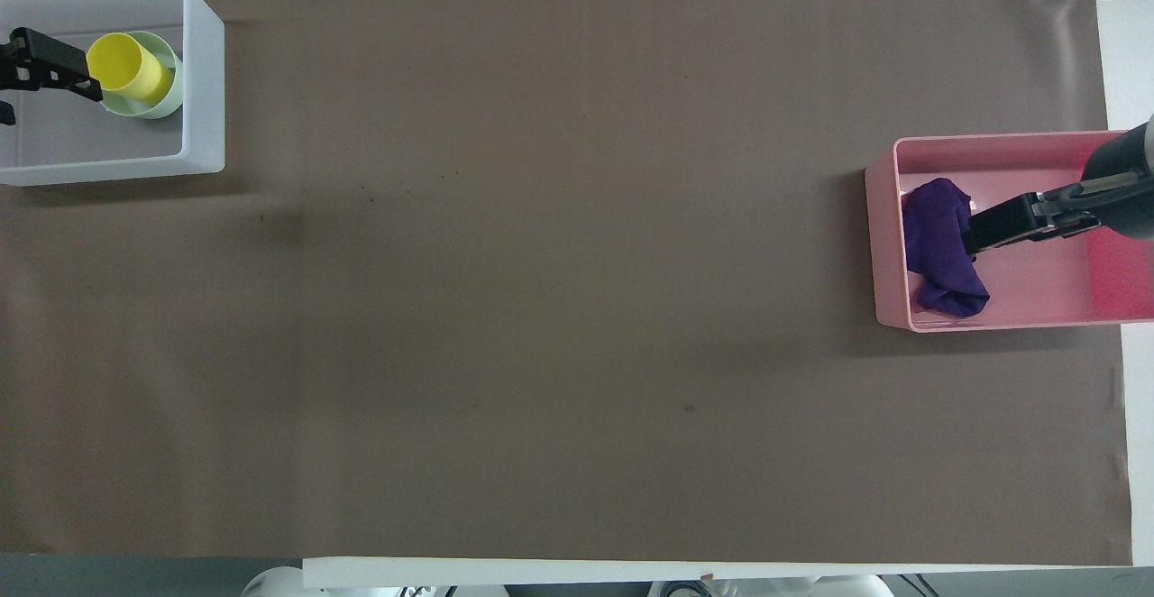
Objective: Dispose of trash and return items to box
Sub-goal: 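Release the yellow cup beside the bowl and hold the left gripper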
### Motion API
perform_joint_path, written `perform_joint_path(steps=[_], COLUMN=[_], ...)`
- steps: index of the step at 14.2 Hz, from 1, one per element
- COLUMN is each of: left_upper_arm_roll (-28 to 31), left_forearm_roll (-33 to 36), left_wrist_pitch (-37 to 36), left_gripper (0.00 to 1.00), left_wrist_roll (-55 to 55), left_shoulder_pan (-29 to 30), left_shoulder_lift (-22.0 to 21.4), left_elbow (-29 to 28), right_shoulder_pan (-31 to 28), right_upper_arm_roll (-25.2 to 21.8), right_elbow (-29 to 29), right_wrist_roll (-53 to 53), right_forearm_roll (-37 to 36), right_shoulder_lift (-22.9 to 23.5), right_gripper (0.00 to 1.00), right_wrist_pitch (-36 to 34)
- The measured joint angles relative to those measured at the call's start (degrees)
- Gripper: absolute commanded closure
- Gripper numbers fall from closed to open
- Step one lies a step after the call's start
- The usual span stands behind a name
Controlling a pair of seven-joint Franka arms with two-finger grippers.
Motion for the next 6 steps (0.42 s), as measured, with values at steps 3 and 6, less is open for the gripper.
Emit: perform_joint_path(steps=[3, 6], left_upper_arm_roll=[-0.1, 0.1], left_forearm_roll=[4.2, 4.3], left_wrist_pitch=[-3.2, -5.0], left_gripper=[0.00, 0.00], left_wrist_roll=[1.9, 3.3], left_shoulder_pan=[-2.7, -2.6], left_shoulder_lift=[-11.8, -10.6], left_elbow=[-8.8, -5.5], right_shoulder_pan=[-0.2, -0.2], right_upper_arm_roll=[-0.2, -0.3], right_elbow=[0.0, 0.0], right_wrist_roll=[0.0, 0.0], right_forearm_roll=[0.0, 0.0], right_shoulder_lift=[-0.5, -0.6], right_gripper=[0.00, 0.00], right_wrist_pitch=[0.0, 0.0])
